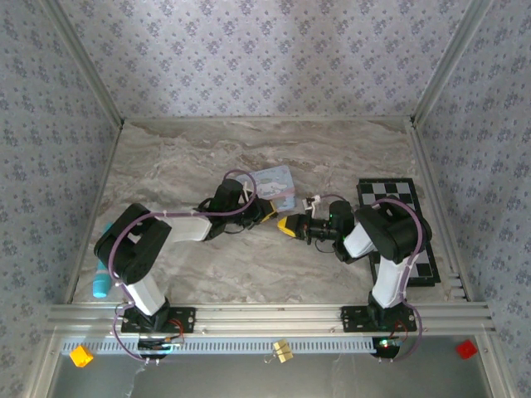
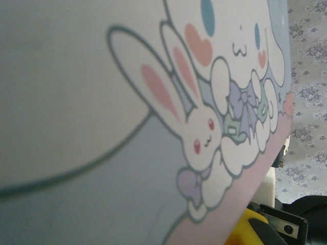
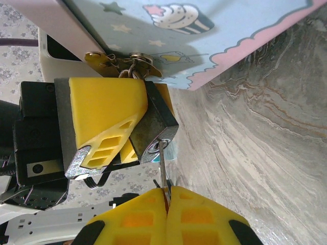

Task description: Unlock a padlock with a key

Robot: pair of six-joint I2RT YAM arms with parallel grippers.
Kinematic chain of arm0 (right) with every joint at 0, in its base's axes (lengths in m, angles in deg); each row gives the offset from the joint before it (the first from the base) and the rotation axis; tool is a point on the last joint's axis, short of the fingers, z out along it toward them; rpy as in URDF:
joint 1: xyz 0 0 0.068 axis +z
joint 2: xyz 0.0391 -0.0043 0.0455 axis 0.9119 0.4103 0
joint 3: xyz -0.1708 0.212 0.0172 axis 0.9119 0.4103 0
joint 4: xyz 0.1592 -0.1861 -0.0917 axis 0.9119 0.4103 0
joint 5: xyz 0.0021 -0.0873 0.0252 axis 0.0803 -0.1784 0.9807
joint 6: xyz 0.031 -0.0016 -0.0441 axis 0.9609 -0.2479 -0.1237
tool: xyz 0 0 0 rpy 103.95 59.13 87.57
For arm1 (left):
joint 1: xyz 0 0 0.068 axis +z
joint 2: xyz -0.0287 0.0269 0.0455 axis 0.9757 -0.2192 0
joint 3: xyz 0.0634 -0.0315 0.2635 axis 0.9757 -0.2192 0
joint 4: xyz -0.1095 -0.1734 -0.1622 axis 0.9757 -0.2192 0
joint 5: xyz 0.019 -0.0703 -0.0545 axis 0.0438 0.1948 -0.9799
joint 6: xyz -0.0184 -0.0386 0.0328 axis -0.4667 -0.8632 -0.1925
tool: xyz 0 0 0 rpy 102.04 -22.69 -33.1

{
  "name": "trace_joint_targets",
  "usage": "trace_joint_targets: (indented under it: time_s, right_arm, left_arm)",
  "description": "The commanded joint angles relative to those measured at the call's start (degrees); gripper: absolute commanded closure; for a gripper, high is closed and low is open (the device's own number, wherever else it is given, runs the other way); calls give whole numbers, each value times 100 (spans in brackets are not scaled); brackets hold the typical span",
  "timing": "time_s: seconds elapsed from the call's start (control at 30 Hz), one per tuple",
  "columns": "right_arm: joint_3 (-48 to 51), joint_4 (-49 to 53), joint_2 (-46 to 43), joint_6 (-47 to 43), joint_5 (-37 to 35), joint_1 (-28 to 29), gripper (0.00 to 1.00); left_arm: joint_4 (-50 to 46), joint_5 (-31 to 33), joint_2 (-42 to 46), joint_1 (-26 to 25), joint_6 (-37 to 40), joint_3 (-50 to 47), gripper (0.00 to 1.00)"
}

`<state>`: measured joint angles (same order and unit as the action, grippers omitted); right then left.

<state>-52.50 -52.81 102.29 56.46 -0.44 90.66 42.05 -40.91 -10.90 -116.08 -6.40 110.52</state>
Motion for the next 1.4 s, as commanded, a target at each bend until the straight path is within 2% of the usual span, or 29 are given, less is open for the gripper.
trace_joint_targets:
  time_s: [0.0, 0.13, 0.83, 1.1, 1.37]
  right_arm:
    - [-117, -342, -230, -49, -213, -18, 100]
    - [-115, -342, -222, -59, -216, -3, 100]
    - [-76, -345, -46, -137, -225, 87, 100]
    - [-32, -345, 4, -156, -233, 78, 100]
    - [72, -345, 92, -148, -264, 14, 100]
  left_arm:
    - [60, -498, -109, -279, 25, 125, 87]
    - [90, -275, -58, -274, -69, 18, 85]
    - [95, -186, -328, -283, -131, 193, 72]
    - [11, -142, -408, -279, -89, 248, 74]
    - [46, -138, -431, -276, -87, 208, 86]
